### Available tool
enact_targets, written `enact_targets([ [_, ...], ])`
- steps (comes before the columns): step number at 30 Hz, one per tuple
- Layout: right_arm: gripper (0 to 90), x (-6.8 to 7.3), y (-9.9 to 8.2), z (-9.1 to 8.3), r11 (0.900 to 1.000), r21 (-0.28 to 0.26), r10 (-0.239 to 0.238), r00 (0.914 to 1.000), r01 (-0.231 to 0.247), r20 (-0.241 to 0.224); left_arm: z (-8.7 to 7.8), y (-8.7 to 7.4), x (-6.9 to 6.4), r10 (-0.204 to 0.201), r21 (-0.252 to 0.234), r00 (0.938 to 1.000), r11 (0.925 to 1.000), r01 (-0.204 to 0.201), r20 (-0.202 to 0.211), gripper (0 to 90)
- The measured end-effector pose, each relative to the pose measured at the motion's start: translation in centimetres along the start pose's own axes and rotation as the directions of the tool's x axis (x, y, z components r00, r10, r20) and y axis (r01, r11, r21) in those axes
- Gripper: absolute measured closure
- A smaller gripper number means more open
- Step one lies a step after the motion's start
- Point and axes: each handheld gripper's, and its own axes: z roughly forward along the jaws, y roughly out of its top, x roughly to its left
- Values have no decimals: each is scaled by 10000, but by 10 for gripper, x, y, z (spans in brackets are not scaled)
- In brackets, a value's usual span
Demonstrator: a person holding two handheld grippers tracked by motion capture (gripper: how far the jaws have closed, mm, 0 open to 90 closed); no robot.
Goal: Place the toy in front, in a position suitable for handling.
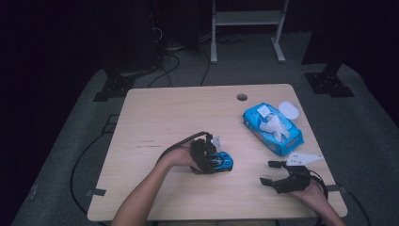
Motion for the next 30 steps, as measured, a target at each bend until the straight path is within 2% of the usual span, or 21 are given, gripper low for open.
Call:
enact_targets([
  [2, 177, -1, 1, -2, 10000, -48, 11, 10000, -11, 28, -6, -6, 0, -158, -424, 9999, 9990, 158, 9, 171],
  [5, 177, -2, 4, -5, 9999, -94, 141, 9999, -140, 99, -14, -18, -2, -337, -971, 9992, 9948, 314, -212, 142],
  [6, 177, -2, 6, -6, 9999, -148, 39, 9998, -36, 188, -16, -22, -2, -405, -1099, 9988, 9932, 373, -268, 122],
  [8, 176, -3, 11, -11, 9998, -222, -10, 9994, 18, 353, -21, -33, -4, -582, -1498, 9972, 9874, 506, -473, 116],
  [11, 176, -7, 20, -17, 9993, -376, 7, 9980, 17, 630, -26, -47, -7, -848, -1971, 9955, 9775, 748, -429, 103],
  [15, 177, -16, 41, -23, 9986, -454, -214, 9935, 266, 1117, -29, -60, -15, -777, -2373, 9956, 9694, 630, -529, 93],
  [17, 177, -21, 50, -25, 9982, -430, -360, 9900, 422, 1364, -30, -66, -18, -890, -2630, 9938, 9624, 686, -663, 87],
  [18, 177, -25, 58, -25, 9977, -394, -490, 9860, 560, 1593, -30, -68, -19, -910, -2772, 9932, 9584, 676, -725, 87],
  [19, 178, -28, 63, -25, 9970, -332, -627, 9809, 700, 1844, -30, -72, -21, -1045, -3019, 9914, 9503, 762, -787, 87],
  [20, 180, -34, 70, -24, 9963, -248, -747, 9716, 824, 2245, -30, -74, -21, -1060, -3043, 9909, 9495, 763, -826, 87],
  [21, 180, -38, 74, -24, 9963, -257, -733, 9675, 819, 2419, -31, -78, -22, -1143, -3091, 9896, 9475, 824, -868, 87],
  [22, 179, -45, 80, -22, 9964, -192, -741, 9566, 829, 2819, -31, -80, -22, -1199, -3141, 9885, 9456, 853, -924, 87],
  [23, 179, -49, 84, -21, 9965, -149, -736, 9504, 819, 3023, -30, -84, -24, -1309, -3220, 9862, 9423, 920, -1012, 87],
  [24, 179, -56, 88, -18, 9970, -120, -688, 9413, 771, 3304, -30, -86, -24, -1329, -3224, 9855, 9421, 926, -1051, 87],
  [26, 180, -67, 92, -11, 9971, 48, -727, 9236, 765, 3764, -28, -92, -24, -1528, -3436, 9810, 9334, 1035, -1197, 87],
  [27, 181, -71, 93, -8, 9978, 132, -650, 9224, 649, 3808, -27, -96, -24, -1647, -3497, 9803, 9295, 1173, -1090, 87],
  [28, 193, -76, 94, -3, 9982, 290, -603, 9150, 531, 3990, -26, -97, -23, -1728, -3573, 9790, 9257, 1238, -1085, 87],
  [30, 251, -83, 94, 3, 9988, 281, -474, 9060, 392, 4206, -25, -101, -23, -1768, -3654, 9764, 9230, 1207, -1240, 87],
])
